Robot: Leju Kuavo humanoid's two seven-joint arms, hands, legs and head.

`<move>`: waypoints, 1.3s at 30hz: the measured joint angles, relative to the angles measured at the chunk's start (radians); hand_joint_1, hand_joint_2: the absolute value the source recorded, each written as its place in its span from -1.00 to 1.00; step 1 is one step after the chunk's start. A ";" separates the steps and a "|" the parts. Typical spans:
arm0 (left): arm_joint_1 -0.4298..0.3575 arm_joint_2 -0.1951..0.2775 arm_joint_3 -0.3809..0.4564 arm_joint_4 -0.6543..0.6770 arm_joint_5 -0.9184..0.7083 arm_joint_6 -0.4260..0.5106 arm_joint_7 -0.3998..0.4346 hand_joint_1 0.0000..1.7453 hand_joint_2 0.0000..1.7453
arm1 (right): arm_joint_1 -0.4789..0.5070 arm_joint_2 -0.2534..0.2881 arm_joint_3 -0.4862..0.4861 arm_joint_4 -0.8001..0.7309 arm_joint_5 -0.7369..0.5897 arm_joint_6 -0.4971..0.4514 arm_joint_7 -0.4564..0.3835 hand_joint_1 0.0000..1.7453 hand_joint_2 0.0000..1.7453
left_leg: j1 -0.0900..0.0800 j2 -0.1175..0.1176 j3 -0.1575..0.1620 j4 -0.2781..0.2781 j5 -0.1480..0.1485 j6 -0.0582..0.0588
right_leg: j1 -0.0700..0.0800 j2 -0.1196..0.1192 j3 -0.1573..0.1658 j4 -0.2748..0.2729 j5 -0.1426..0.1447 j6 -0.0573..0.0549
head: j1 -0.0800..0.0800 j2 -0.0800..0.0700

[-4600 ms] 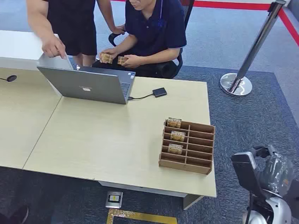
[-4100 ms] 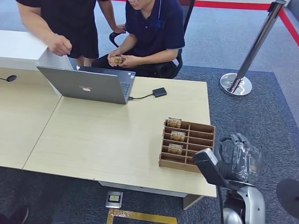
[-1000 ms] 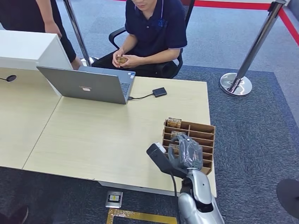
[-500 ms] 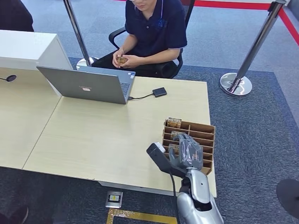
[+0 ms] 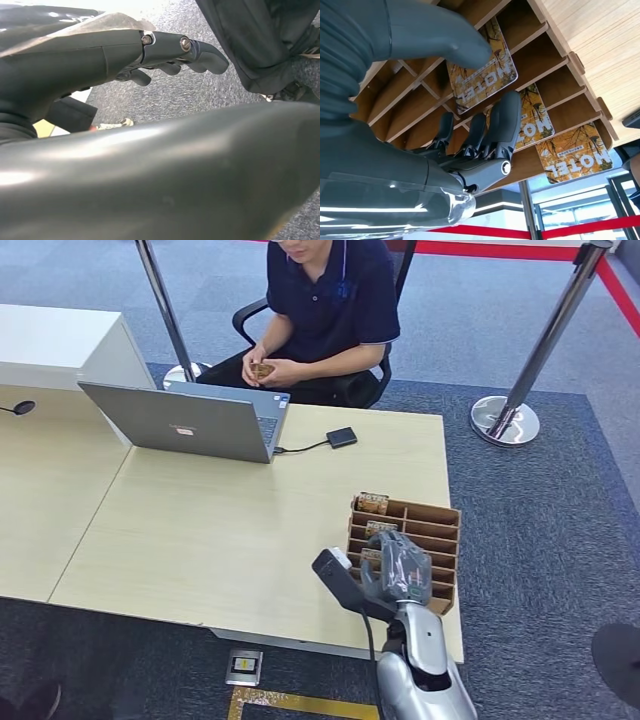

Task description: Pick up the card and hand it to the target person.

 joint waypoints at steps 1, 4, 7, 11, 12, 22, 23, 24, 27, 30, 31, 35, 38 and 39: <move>0.000 0.000 0.000 0.000 0.000 0.000 0.000 -1.00 -1.00 | -0.001 0.001 0.000 0.002 0.001 0.000 0.000 -0.04 1.00 | 0.000 0.000 0.000 0.000 0.000 0.000 | 0.000 0.000 0.000 0.000 0.000 0.000 | 0.000 0.000; 0.000 0.000 0.000 0.000 0.001 0.000 0.000 -1.00 -1.00 | -0.002 0.005 -0.002 0.007 0.009 -0.003 -0.001 -0.01 1.00 | 0.000 0.000 0.000 0.000 0.000 0.000 | 0.000 0.000 0.000 0.000 0.000 0.000 | 0.000 0.000; 0.000 0.000 0.000 0.000 0.002 0.000 0.000 -1.00 -1.00 | -0.003 0.006 -0.002 0.009 0.016 -0.005 0.000 -0.03 1.00 | 0.000 0.000 0.000 0.000 0.000 0.000 | 0.000 0.000 0.000 0.000 0.000 0.000 | 0.000 0.000; 0.000 0.000 0.000 0.000 0.001 0.000 -0.001 -1.00 -1.00 | -0.003 0.007 -0.002 0.010 0.019 -0.007 0.005 -0.04 1.00 | 0.000 0.000 0.000 0.000 0.000 0.000 | 0.000 0.000 0.000 0.000 0.000 0.000 | 0.000 0.000; 0.000 0.000 0.000 0.000 0.000 0.000 -0.001 -1.00 -1.00 | -0.004 0.007 -0.002 0.010 0.021 -0.008 0.006 -0.04 1.00 | 0.000 0.000 0.000 0.000 0.000 0.000 | 0.000 0.000 0.000 0.000 0.000 0.000 | 0.000 0.000; 0.000 0.000 0.000 0.000 -0.010 0.000 -0.003 -1.00 -1.00 | -0.003 0.008 -0.005 0.011 0.057 -0.016 0.026 -0.06 1.00 | 0.000 0.000 0.000 0.000 0.000 0.000 | 0.000 0.000 0.000 0.000 0.000 0.000 | 0.000 0.000; 0.000 0.000 -0.001 0.000 -0.011 0.000 -0.003 -1.00 -1.00 | -0.003 0.008 -0.006 0.011 0.062 -0.017 0.028 -0.06 1.00 | 0.000 0.000 0.000 0.000 0.000 0.000 | 0.000 0.000 0.000 0.000 0.000 0.000 | 0.000 0.000; -0.001 0.000 -0.001 0.000 -0.011 0.000 -0.003 -1.00 -1.00 | -0.002 0.008 -0.006 0.011 0.066 -0.017 0.029 -0.06 1.00 | 0.000 0.000 0.000 0.000 0.000 0.000 | 0.000 0.000 0.000 0.000 0.000 0.000 | 0.000 0.000; -0.001 0.000 -0.001 0.000 -0.012 0.000 -0.003 -1.00 -1.00 | -0.002 0.008 -0.008 0.014 0.073 -0.017 0.029 -0.06 1.00 | 0.000 0.000 0.000 0.000 0.000 0.000 | 0.000 0.000 0.000 0.000 0.000 0.000 | 0.000 0.000; -0.001 0.000 -0.001 0.000 -0.012 0.000 -0.004 -1.00 -1.00 | -0.002 0.008 -0.009 0.020 0.078 -0.017 0.029 -0.08 1.00 | 0.000 0.000 0.000 0.000 0.000 0.000 | 0.000 0.000 0.000 0.000 0.000 0.000 | 0.000 0.000; -0.001 0.000 -0.001 0.000 -0.012 0.000 -0.004 -1.00 -1.00 | -0.002 0.009 -0.010 0.023 0.079 -0.017 0.029 -0.07 1.00 | 0.000 0.000 0.000 0.000 0.000 0.000 | 0.000 0.000 0.000 0.000 0.000 0.000 | 0.000 0.000; -0.001 0.000 -0.001 0.000 -0.013 0.000 -0.004 -1.00 -1.00 | -0.003 0.009 -0.010 0.032 0.083 -0.019 0.025 -0.05 1.00 | 0.000 0.000 0.000 0.000 0.000 0.000 | 0.000 0.000 0.000 0.000 0.000 0.000 | 0.000 0.000; -0.001 0.000 -0.001 0.000 -0.012 0.000 -0.004 -1.00 -1.00 | -0.004 0.011 -0.010 0.043 0.083 -0.025 0.017 -0.03 1.00 | 0.000 0.000 0.000 0.000 0.000 0.000 | 0.000 0.000 0.000 0.000 0.000 0.000 | 0.000 0.000; -0.002 0.000 -0.001 0.000 -0.011 0.000 -0.004 -1.00 -1.00 | -0.005 0.011 -0.010 0.047 0.083 -0.027 0.015 -0.02 1.00 | 0.000 0.000 0.000 0.000 0.000 0.000 | 0.000 0.000 0.000 0.000 0.000 0.000 | 0.000 0.000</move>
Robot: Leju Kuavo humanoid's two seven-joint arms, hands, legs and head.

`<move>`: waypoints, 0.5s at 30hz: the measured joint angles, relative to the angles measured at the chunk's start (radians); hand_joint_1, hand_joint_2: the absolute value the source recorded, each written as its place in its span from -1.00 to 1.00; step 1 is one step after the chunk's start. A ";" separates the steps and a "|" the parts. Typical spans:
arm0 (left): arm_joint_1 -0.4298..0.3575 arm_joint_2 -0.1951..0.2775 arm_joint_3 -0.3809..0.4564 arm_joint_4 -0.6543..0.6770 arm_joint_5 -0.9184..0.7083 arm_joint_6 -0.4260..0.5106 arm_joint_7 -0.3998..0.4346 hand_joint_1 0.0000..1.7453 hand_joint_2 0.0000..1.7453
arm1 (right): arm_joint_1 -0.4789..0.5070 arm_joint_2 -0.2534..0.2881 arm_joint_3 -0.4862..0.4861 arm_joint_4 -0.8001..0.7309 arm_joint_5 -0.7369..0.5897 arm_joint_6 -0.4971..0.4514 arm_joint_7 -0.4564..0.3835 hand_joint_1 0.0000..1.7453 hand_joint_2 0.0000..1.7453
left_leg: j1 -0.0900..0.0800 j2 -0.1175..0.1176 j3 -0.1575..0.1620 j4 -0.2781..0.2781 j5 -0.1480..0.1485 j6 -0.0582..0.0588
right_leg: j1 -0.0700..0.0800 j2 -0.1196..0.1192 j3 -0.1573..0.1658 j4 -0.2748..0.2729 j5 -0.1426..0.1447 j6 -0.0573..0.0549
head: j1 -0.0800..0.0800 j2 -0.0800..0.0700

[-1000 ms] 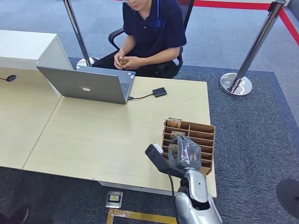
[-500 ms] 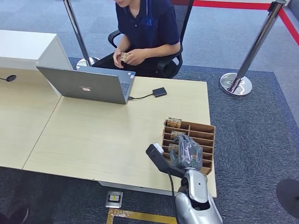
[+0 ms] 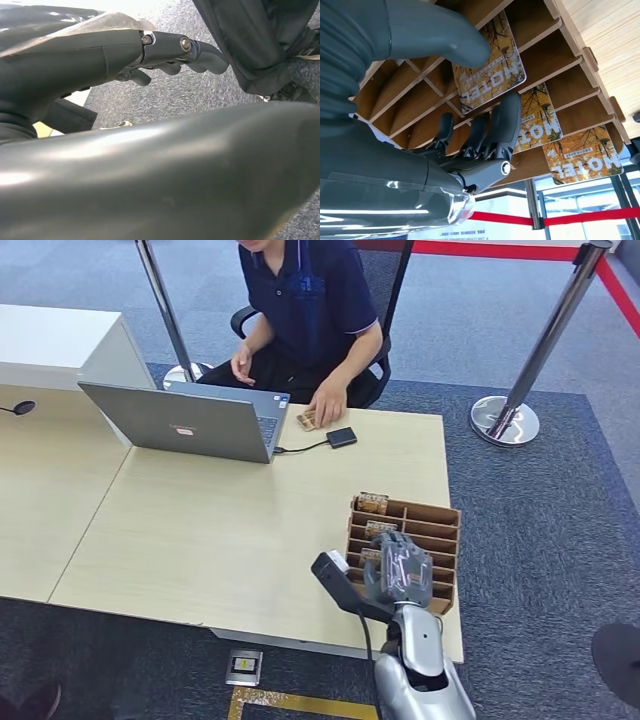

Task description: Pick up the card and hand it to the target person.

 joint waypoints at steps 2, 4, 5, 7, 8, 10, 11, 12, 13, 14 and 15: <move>0.000 0.000 0.000 0.000 0.001 0.000 0.000 -1.00 -1.00 | -0.001 0.001 0.000 0.007 -0.001 -0.002 -0.005 0.01 1.00 | 0.000 0.000 0.000 0.000 0.000 0.000 | 0.000 0.000 0.000 0.000 0.000 0.000 | 0.000 0.000; -0.001 0.000 0.000 0.000 0.003 0.000 0.000 -1.00 -1.00 | -0.002 0.002 0.000 0.015 -0.002 -0.005 -0.011 0.10 1.00 | 0.000 0.000 0.000 0.000 0.000 0.000 | 0.000 0.000 0.000 0.000 0.000 0.000 | 0.000 0.000; -0.001 0.000 0.000 0.000 0.005 0.000 0.000 -1.00 -1.00 | -0.003 0.002 0.000 0.019 -0.003 -0.006 -0.014 0.14 1.00 | 0.000 0.000 0.000 0.000 0.000 0.000 | 0.000 0.000 0.000 0.000 0.000 0.000 | 0.000 0.000; -0.001 0.000 0.000 0.000 0.009 0.001 0.000 -1.00 -1.00 | -0.007 0.003 0.000 0.026 -0.004 -0.009 -0.019 0.26 1.00 | 0.000 0.000 0.000 0.000 0.000 0.000 | 0.000 0.000 0.000 0.000 0.000 0.000 | 0.000 0.000; -0.001 0.000 0.000 0.000 0.011 0.001 0.000 -1.00 -1.00 | -0.010 0.004 0.000 0.030 -0.005 -0.010 -0.022 0.33 1.00 | 0.000 0.000 0.000 0.000 0.000 0.000 | 0.000 0.000 0.000 0.000 0.000 0.000 | 0.000 0.000; -0.002 0.000 0.001 0.000 0.027 0.000 0.000 -1.00 -1.00 | -0.015 0.005 0.001 0.037 -0.010 -0.012 -0.028 0.46 1.00 | 0.000 0.000 0.000 0.000 0.000 0.000 | 0.000 0.000 0.000 0.000 0.000 0.000 | 0.000 0.000; -0.002 0.000 0.003 0.000 0.043 -0.001 0.000 -1.00 -1.00 | -0.017 0.006 0.001 0.041 -0.014 -0.013 -0.032 0.52 1.00 | 0.000 0.000 0.000 0.000 0.000 0.000 | 0.000 0.000 0.001 0.000 0.000 0.000 | 0.000 0.000; -0.003 0.000 0.007 0.000 0.063 -0.003 -0.001 -1.00 -1.00 | -0.019 0.007 0.002 0.044 -0.018 -0.015 -0.036 0.54 1.00 | 0.000 0.000 0.000 0.000 0.000 0.000 | 0.000 0.000 0.001 0.000 0.000 0.000 | 0.000 0.000; -0.005 0.000 0.013 0.000 0.082 -0.004 -0.001 -1.00 -1.00 | -0.021 0.008 0.002 0.047 -0.023 -0.015 -0.040 0.58 1.00 | 0.000 0.000 0.001 0.000 0.000 0.000 | 0.000 0.000 0.001 0.000 0.000 0.000 | 0.000 0.000; -0.006 0.000 0.018 0.000 0.095 -0.005 -0.002 -1.00 -1.00 | -0.022 0.008 0.003 0.050 -0.027 -0.016 -0.044 0.61 1.00 | 0.000 0.000 0.001 0.000 0.000 0.000 | 0.000 0.000 0.001 0.000 0.000 0.000 | 0.000 0.000; -0.007 0.000 0.023 0.000 0.101 -0.005 -0.002 -1.00 -1.00 | -0.025 0.009 0.004 0.054 -0.030 -0.016 -0.046 0.63 1.00 | 0.000 0.000 0.001 0.000 0.000 0.000 | 0.000 0.000 0.001 0.000 0.000 0.000 | 0.000 0.000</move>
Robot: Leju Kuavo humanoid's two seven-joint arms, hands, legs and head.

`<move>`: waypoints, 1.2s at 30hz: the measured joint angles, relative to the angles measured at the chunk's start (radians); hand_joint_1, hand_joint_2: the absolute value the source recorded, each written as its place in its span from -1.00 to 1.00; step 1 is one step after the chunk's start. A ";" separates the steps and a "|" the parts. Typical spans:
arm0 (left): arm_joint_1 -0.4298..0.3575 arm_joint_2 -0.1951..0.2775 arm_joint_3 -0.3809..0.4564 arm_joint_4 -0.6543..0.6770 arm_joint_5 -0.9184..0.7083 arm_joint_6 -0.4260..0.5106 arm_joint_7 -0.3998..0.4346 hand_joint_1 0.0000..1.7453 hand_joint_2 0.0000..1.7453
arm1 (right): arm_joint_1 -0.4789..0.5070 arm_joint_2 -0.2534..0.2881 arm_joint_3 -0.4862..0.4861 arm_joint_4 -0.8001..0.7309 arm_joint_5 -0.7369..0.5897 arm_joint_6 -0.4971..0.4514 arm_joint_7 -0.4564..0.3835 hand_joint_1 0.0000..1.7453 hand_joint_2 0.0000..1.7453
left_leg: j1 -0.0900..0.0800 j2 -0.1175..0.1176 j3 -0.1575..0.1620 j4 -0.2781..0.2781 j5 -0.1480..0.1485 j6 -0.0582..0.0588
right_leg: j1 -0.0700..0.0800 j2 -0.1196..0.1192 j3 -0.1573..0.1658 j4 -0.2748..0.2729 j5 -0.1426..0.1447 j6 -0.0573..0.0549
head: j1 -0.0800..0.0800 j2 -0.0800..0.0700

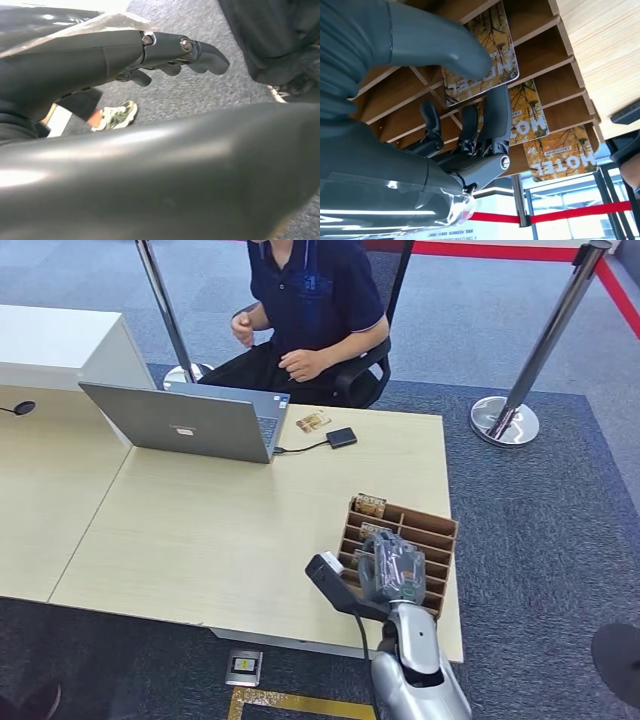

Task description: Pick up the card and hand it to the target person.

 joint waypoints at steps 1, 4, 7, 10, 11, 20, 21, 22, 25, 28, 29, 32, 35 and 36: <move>-0.001 0.000 0.003 0.000 0.001 0.000 0.000 -1.00 -1.00 | -0.002 0.001 0.001 0.004 -0.002 -0.001 -0.001 0.64 1.00 | 0.000 0.000 0.000 0.000 0.000 0.000 | 0.000 0.000 0.000 0.000 0.000 0.000 | 0.000 0.000; -0.002 0.000 0.009 0.000 0.000 0.000 -0.002 -1.00 -1.00 | -0.008 0.002 0.003 0.013 -0.006 -0.004 -0.002 0.66 1.00 | 0.000 0.000 0.001 0.000 0.000 0.000 | 0.000 0.000 0.001 0.000 0.000 0.000 | 0.000 0.000; -0.002 0.000 0.012 0.000 0.000 0.000 -0.004 -1.00 -1.00 | -0.012 0.003 0.004 0.018 -0.008 -0.006 -0.002 0.65 1.00 | 0.000 0.000 0.001 0.000 0.000 0.000 | 0.000 0.000 0.001 0.000 0.000 0.000 | 0.000 0.000; -0.002 0.000 0.012 0.000 -0.001 0.000 -0.005 -1.00 -1.00 | -0.015 0.003 0.006 0.023 -0.009 -0.006 -0.002 0.66 1.00 | 0.000 0.000 0.002 0.000 0.000 0.000 | 0.000 0.000 0.002 0.000 0.000 0.000 | 0.000 0.000; -0.002 0.000 0.012 0.000 -0.002 0.000 -0.006 -1.00 -1.00 | -0.015 0.004 0.007 0.024 -0.009 -0.007 -0.002 0.66 1.00 | 0.000 0.000 0.002 0.000 0.000 0.000 | 0.000 0.000 0.002 0.000 0.000 0.000 | 0.000 0.000; -0.002 0.000 0.012 0.000 -0.013 0.001 -0.011 -1.00 -1.00 | -0.017 0.004 0.010 0.025 -0.012 -0.019 -0.004 0.64 1.00 | 0.000 0.000 0.002 0.000 0.000 0.000 | 0.000 0.000 0.002 0.000 0.000 0.000 | 0.000 0.000; -0.002 0.000 0.012 0.000 -0.016 0.001 -0.011 -1.00 -1.00 | -0.017 0.004 0.010 0.023 -0.013 -0.021 -0.004 0.64 1.00 | 0.000 0.000 0.002 0.000 0.000 0.000 | 0.000 0.000 0.002 0.000 0.000 0.000 | 0.000 0.000; -0.002 0.000 0.012 0.000 -0.018 0.002 -0.011 -1.00 -1.00 | -0.016 0.004 0.011 0.019 -0.014 -0.023 -0.005 0.64 1.00 | 0.000 0.000 0.002 0.000 0.000 0.000 | 0.000 0.000 0.002 0.000 0.000 0.000 | 0.000 0.000; -0.002 0.000 0.012 0.000 -0.022 0.003 -0.011 -1.00 -1.00 | -0.016 0.003 0.013 0.010 -0.015 -0.024 -0.004 0.62 1.00 | 0.000 0.000 0.001 0.000 0.000 0.000 | 0.000 0.000 0.001 0.000 0.000 0.000 | 0.000 0.000; -0.002 0.000 0.012 0.000 -0.027 0.003 -0.011 -1.00 -1.00 | -0.014 0.002 0.013 -0.004 -0.013 -0.023 -0.002 0.60 1.00 | 0.000 0.000 0.001 0.000 0.000 0.000 | 0.000 0.000 0.001 0.000 0.000 0.000 | 0.000 0.000; -0.002 0.000 0.012 0.000 -0.029 0.003 -0.011 -1.00 -1.00 | -0.012 0.001 0.013 -0.015 -0.010 -0.021 -0.001 0.60 1.00 | 0.000 0.000 0.001 0.000 0.000 0.000 | 0.000 0.000 0.001 0.000 0.000 0.000 | 0.000 0.000; -0.002 0.000 0.012 0.000 -0.032 0.005 -0.010 -1.00 -1.00 | -0.005 -0.002 0.016 -0.072 0.000 -0.013 0.002 0.62 1.00 | 0.000 0.000 0.000 0.000 0.000 0.000 | 0.000 0.000 0.000 0.000 0.000 0.000 | 0.000 0.000; -0.002 0.000 0.012 0.000 -0.033 0.008 -0.009 -1.00 -1.00 | 0.005 -0.008 0.019 -0.140 0.003 0.002 0.007 0.62 1.00 | 0.000 0.000 -0.001 0.000 0.000 0.000 | 0.000 0.000 -0.001 0.000 0.000 0.000 | 0.000 0.000; -0.002 0.000 0.012 0.000 -0.034 0.008 -0.009 -1.00 -1.00 | 0.008 -0.009 0.019 -0.160 0.003 0.005 0.008 0.62 1.00 | 0.000 0.000 -0.001 0.000 0.000 0.000 | 0.000 0.000 -0.001 0.000 0.000 0.000 | 0.000 0.000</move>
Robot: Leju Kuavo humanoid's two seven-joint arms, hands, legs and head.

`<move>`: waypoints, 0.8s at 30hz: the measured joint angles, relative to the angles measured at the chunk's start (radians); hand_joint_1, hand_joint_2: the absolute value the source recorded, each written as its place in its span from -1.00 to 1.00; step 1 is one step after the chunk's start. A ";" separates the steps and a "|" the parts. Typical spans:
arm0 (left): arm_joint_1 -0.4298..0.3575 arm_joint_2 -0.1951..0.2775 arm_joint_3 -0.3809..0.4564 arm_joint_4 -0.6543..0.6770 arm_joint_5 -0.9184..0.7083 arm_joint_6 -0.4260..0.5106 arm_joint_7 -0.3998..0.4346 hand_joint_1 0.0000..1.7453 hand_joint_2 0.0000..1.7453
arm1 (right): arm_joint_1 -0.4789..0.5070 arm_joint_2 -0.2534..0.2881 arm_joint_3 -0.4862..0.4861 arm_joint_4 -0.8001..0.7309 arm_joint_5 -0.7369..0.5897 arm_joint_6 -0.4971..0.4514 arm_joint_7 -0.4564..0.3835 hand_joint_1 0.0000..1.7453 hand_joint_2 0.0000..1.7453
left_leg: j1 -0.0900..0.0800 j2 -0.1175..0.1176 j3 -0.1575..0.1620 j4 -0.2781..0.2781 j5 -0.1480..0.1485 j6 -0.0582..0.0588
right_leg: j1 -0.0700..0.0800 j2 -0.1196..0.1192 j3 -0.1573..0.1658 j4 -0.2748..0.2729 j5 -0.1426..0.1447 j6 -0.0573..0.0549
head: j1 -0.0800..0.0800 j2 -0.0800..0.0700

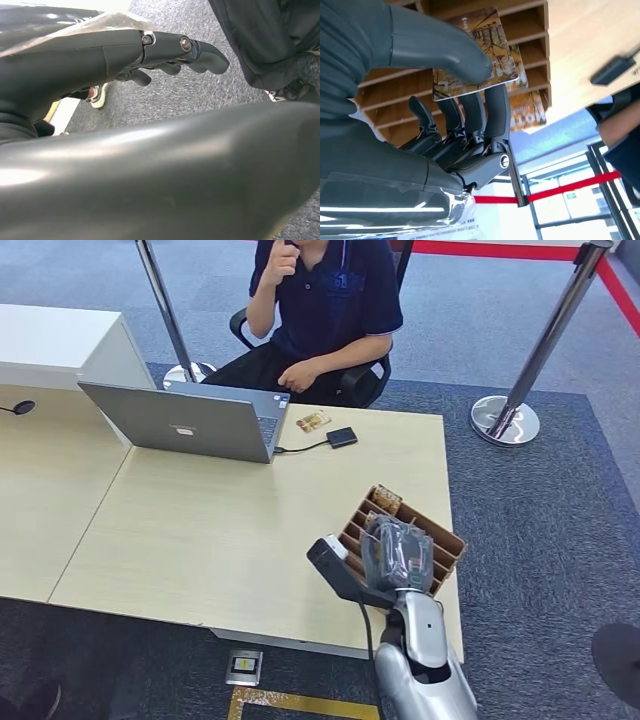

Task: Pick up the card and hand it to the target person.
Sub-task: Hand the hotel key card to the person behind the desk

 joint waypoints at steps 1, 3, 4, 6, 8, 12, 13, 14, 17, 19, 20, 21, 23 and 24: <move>0.000 0.000 0.000 0.000 -0.001 0.001 0.000 -1.00 -1.00 | 0.002 -0.001 0.000 -0.018 0.000 0.002 0.000 0.62 1.00 | 0.000 0.000 0.000 0.000 0.000 0.000 | 0.000 0.000 0.000 0.000 0.000 0.000 | 0.000 0.000; 0.000 0.000 0.000 0.000 -0.003 0.001 0.000 -1.00 -1.00 | 0.005 -0.004 0.001 -0.049 0.001 0.006 0.001 0.62 1.00 | 0.000 0.000 0.000 0.000 0.000 0.000 | 0.000 0.000 0.000 0.000 0.000 0.000 | 0.000 0.000; 0.000 0.000 0.000 0.000 -0.004 0.002 0.000 -1.00 -1.00 | 0.006 -0.005 0.001 -0.063 0.001 0.007 0.001 0.62 1.00 | 0.000 0.000 0.000 0.000 0.000 0.000 | 0.000 0.000 0.000 0.000 0.000 0.000 | 0.000 0.000; 0.000 0.000 0.000 0.000 -0.005 0.003 0.000 -1.00 -1.00 | 0.007 -0.006 0.002 -0.085 0.001 0.009 0.001 0.62 1.00 | 0.000 0.000 0.000 0.000 0.000 0.000 | 0.000 0.000 0.000 0.000 0.000 0.000 | 0.000 0.000; 0.000 0.000 0.000 0.000 -0.007 0.003 0.000 -1.00 -1.00 | 0.008 -0.007 0.004 -0.104 0.002 0.011 0.002 0.62 1.00 | 0.000 0.000 0.000 0.000 0.000 0.000 | 0.000 0.000 0.000 0.000 0.000 0.000 | 0.000 0.000; 0.000 0.000 -0.001 0.000 -0.013 0.003 0.000 -1.00 -1.00 | 0.008 -0.012 0.007 -0.142 0.005 0.014 0.001 0.62 1.00 | 0.000 0.000 0.000 0.000 0.000 0.000 | 0.000 0.000 0.000 0.000 0.000 0.000 | 0.000 0.000; 0.000 0.000 -0.001 0.000 -0.014 0.003 0.000 -1.00 -1.00 | 0.007 -0.013 0.007 -0.150 0.007 0.016 0.001 0.62 1.00 | 0.000 0.000 0.000 0.000 0.000 0.000 | 0.000 0.000 0.000 0.000 0.000 0.000 | 0.000 0.000; 0.000 0.000 -0.001 0.000 -0.016 0.003 0.000 -1.00 -1.00 | 0.005 -0.015 0.008 -0.157 0.008 0.017 0.001 0.62 1.00 | 0.000 0.000 -0.001 0.000 0.000 0.000 | 0.000 0.000 0.000 0.000 0.000 0.000 | 0.000 0.000; 0.000 0.000 -0.002 0.000 -0.021 0.003 0.000 -1.00 -1.00 | -0.018 -0.019 0.013 -0.174 0.010 0.028 -0.002 0.62 1.00 | 0.000 0.000 -0.001 0.000 0.000 0.000 | 0.000 0.000 -0.001 0.000 0.000 0.000 | 0.000 0.000; -0.001 0.000 -0.003 0.000 -0.023 0.003 0.000 -1.00 -1.00 | -0.045 -0.022 0.019 -0.179 0.008 0.037 -0.005 0.65 1.00 | 0.000 0.000 -0.001 0.000 0.000 0.000 | 0.000 0.000 -0.001 0.000 0.000 0.000 | 0.000 0.000; -0.001 0.000 -0.003 0.000 -0.024 0.003 0.000 -1.00 -1.00 | -0.060 -0.022 0.022 -0.179 0.005 0.042 -0.007 0.67 1.00 | 0.000 0.000 -0.001 0.000 0.000 0.000 | 0.000 0.000 -0.001 0.000 0.000 0.000 | 0.000 0.000; -0.001 0.001 -0.003 0.000 -0.025 0.003 0.000 -1.00 -1.00 | -0.075 -0.022 0.025 -0.179 0.002 0.047 -0.008 0.68 1.00 | 0.000 0.000 -0.001 0.000 0.000 0.000 | 0.000 0.000 0.000 0.000 0.000 0.000 | 0.000 0.000; -0.001 0.001 -0.003 0.000 -0.027 0.003 0.000 -1.00 -1.00 | -0.111 -0.021 0.030 -0.172 -0.011 0.053 -0.011 0.69 1.00 | 0.000 0.000 -0.001 0.000 0.000 0.000 | 0.000 0.000 0.000 0.001 0.000 0.000 | 0.000 0.000; -0.002 0.001 -0.003 0.000 -0.029 0.003 0.000 -1.00 -1.00 | -0.135 -0.018 0.032 -0.162 -0.019 0.055 -0.011 0.68 1.00 | 0.000 0.000 -0.001 0.000 0.000 0.000 | 0.000 0.000 -0.001 0.001 0.000 0.000 | 0.000 0.000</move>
